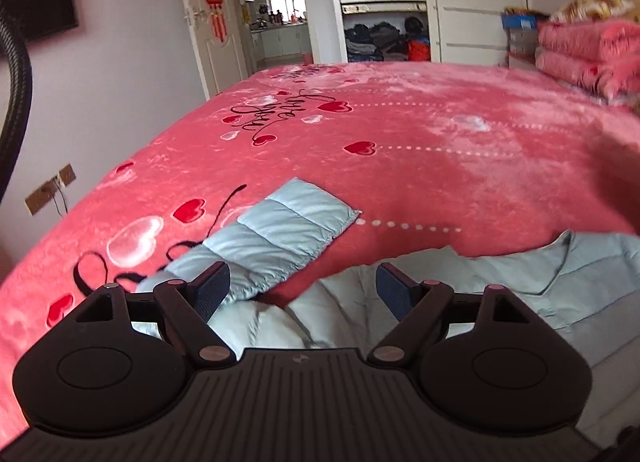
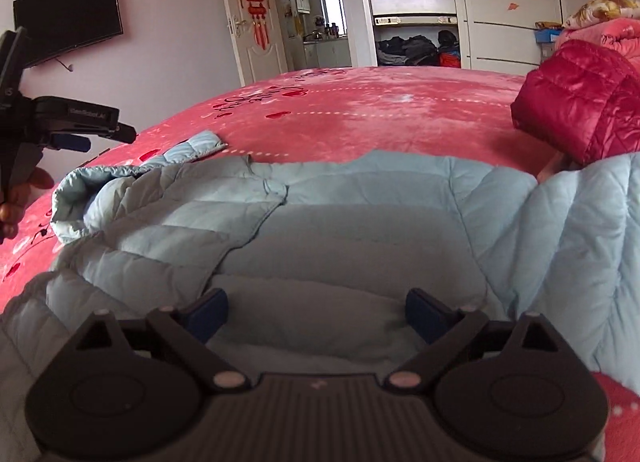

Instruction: Fold large clothes

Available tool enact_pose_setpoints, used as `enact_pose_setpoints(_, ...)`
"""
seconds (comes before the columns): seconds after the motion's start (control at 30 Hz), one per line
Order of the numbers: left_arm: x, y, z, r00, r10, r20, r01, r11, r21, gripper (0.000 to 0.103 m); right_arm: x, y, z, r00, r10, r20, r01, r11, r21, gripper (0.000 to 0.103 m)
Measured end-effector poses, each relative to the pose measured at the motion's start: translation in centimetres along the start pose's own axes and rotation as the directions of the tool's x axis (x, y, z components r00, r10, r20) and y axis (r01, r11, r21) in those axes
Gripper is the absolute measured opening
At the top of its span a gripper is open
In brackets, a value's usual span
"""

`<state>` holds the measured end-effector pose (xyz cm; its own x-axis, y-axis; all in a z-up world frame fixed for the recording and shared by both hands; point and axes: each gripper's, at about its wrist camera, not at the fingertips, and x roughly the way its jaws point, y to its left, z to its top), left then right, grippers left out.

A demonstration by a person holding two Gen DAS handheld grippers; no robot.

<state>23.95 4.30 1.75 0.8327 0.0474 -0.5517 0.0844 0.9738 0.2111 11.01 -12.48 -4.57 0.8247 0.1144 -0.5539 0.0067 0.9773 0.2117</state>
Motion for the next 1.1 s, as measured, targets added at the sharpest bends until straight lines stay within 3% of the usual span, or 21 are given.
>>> enact_pose_setpoints(0.13,5.3,-1.0,1.8,0.997,0.021,-0.08,-0.009,0.99,0.142,0.097,0.4,-1.3,0.1,0.999,0.034,-0.011,-0.033,0.997,0.075,0.099)
enact_pose_setpoints(0.27,9.7,-1.6,2.0,0.984,0.003,-0.176,0.034,0.977,0.211,0.09,0.6,-2.6,0.1,0.998,0.059,-0.017,-0.056,0.986,0.155,0.099)
enact_pose_setpoints(0.47,14.2,-2.7,1.6,0.969,0.047,-0.241,0.014,0.97,0.242,0.091,1.0,-2.6,-0.2,0.997,0.069,-0.023,-0.064,0.984,0.168,0.102)
enact_pose_setpoints(0.67,16.5,-2.0,2.3,0.97,0.041,-0.239,-0.006,0.989,0.147,0.091,1.1,-2.6,-0.4,0.997,0.076,-0.026,-0.071,0.983,0.167,0.102)
enact_pose_setpoints(0.77,16.4,-1.1,2.5,0.973,0.033,-0.23,-0.01,0.995,0.1,0.062,1.1,-2.7,-0.4,0.997,0.08,-0.024,-0.074,0.983,0.171,0.103)
enact_pose_setpoints(0.83,16.5,-0.5,2.7,0.975,0.045,-0.217,-0.029,0.997,0.076,0.03,1.3,-2.7,-0.4,0.997,0.079,-0.027,-0.073,0.983,0.167,0.103)
enact_pose_setpoints(0.9,16.2,0.5,2.9,0.978,0.063,-0.199,-0.057,0.998,0.036,0.015,1.5,-2.6,-0.4,0.997,0.076,-0.03,-0.07,0.984,0.162,0.103)
enact_pose_setpoints(1.0,14.7,3.3,3.4,0.984,0.081,-0.159,-0.092,0.994,-0.063,0.012,1.6,-2.6,-0.4,0.997,0.076,-0.031,-0.07,0.985,0.16,0.103)
enact_pose_setpoints(1.1,12.4,7.7,3.6,0.988,0.099,-0.116,-0.122,0.971,-0.205,0.011,1.7,-2.7,-0.4,0.996,0.08,-0.033,-0.074,0.984,0.163,0.103)
